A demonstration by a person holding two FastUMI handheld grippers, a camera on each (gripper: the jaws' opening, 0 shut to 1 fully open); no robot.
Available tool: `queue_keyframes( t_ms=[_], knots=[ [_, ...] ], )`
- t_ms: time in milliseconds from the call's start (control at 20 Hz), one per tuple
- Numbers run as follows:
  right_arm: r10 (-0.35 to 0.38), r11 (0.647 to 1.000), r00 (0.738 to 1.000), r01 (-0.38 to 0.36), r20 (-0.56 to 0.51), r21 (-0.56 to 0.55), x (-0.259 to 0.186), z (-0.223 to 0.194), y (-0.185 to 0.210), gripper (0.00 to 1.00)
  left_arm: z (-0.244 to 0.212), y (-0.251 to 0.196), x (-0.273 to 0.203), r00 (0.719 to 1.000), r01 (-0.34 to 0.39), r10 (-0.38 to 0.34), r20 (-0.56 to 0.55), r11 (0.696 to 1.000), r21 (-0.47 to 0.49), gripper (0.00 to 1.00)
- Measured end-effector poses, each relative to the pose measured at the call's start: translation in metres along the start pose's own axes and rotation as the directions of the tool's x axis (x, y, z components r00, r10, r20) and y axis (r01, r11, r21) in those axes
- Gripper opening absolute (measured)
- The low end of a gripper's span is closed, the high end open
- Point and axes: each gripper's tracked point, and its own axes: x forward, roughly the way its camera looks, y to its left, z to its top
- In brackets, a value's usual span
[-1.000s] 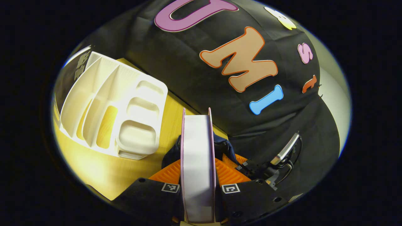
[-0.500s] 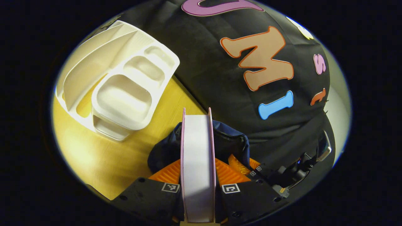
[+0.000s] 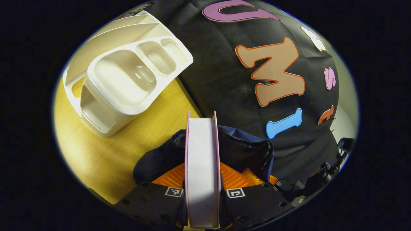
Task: Open the schoolbag, grab two books from the bookshelf and put them into the schoolbag.
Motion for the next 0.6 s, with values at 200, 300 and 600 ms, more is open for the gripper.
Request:
queue_keyframes(
  t_ms=[200,300,600],
  knots=[
    [0.031,0.999,0.999,-0.031,0.016,0.023,-0.005,0.008,0.006,0.05,-0.024,0.004,0.018,1.0,0.005,-0.005,0.004,0.999,-0.031,0.34],
    [0.047,0.999,0.999,-0.047,0.024,0.027,-0.006,0.011,0.011,0.05,-0.036,0.0,0.031,1.0,0.008,-0.009,-0.007,1.0,-0.026,0.35],
    [0.062,0.997,0.998,-0.063,0.031,0.042,-0.013,0.012,0.011,0.05,-0.052,0.003,0.058,0.999,0.039,-0.04,-0.009,0.996,-0.076,0.35]
  ],
)
